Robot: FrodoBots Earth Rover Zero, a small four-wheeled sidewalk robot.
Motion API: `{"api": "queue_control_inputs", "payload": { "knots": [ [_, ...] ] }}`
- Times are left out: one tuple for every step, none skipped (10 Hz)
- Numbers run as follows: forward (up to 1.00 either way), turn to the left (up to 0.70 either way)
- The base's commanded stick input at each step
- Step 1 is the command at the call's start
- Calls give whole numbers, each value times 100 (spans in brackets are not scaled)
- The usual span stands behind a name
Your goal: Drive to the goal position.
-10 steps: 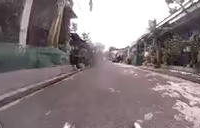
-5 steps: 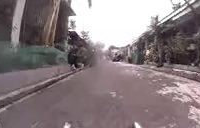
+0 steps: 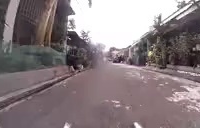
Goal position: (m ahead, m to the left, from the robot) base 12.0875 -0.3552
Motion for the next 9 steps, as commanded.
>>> {"api": "queue_control_inputs", "payload": {
  "knots": [
    [70,0],
    [70,0],
    [70,0],
    [70,0],
    [70,0],
    [70,0],
    [70,0],
    [70,0],
    [70,0]
  ]
}}
